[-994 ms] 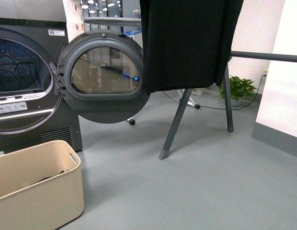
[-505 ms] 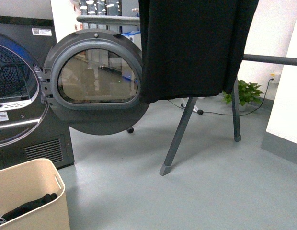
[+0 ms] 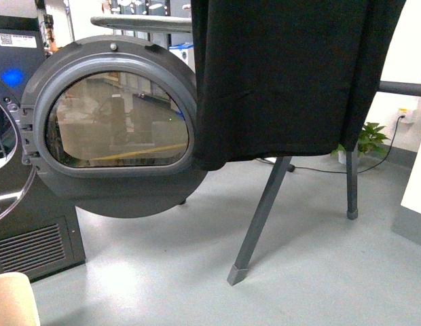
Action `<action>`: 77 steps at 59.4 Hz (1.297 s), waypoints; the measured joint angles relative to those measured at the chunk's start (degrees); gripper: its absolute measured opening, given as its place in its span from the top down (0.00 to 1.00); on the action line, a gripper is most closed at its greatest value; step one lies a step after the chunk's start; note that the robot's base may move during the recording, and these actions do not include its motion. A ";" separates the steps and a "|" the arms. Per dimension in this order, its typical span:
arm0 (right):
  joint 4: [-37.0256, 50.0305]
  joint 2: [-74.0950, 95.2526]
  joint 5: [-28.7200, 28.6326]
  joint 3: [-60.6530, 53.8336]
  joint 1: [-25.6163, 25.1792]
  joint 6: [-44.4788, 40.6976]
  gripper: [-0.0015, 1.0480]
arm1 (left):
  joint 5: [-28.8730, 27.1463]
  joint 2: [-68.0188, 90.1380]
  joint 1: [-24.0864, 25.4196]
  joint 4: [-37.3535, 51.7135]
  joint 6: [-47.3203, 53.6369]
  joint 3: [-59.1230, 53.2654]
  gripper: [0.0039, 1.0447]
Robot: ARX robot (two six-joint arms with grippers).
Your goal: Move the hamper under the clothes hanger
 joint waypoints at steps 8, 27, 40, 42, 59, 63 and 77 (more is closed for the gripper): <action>0.00 0.00 0.09 0.00 0.00 0.00 0.08 | 0.02 0.00 0.00 0.02 0.00 0.00 0.06; 0.04 0.00 0.46 0.00 -0.04 0.00 0.08 | 0.24 0.11 -0.02 0.02 0.00 0.00 0.06; 0.02 0.00 0.13 0.00 0.00 0.00 0.08 | -0.02 0.11 0.00 0.02 0.00 0.00 0.06; 0.02 0.00 -0.02 0.00 0.00 0.00 0.08 | -0.11 0.11 0.00 0.02 0.00 0.00 0.06; 0.02 0.00 0.07 0.00 0.00 0.00 0.08 | -0.02 0.04 -0.02 0.02 0.00 0.00 0.06; 0.02 0.00 0.02 0.00 0.00 0.00 0.08 | 0.00 0.04 0.00 0.02 0.00 0.00 0.06; 0.02 0.02 -0.33 0.00 0.02 -0.02 0.08 | -0.42 -0.02 0.02 0.02 -0.02 0.00 0.06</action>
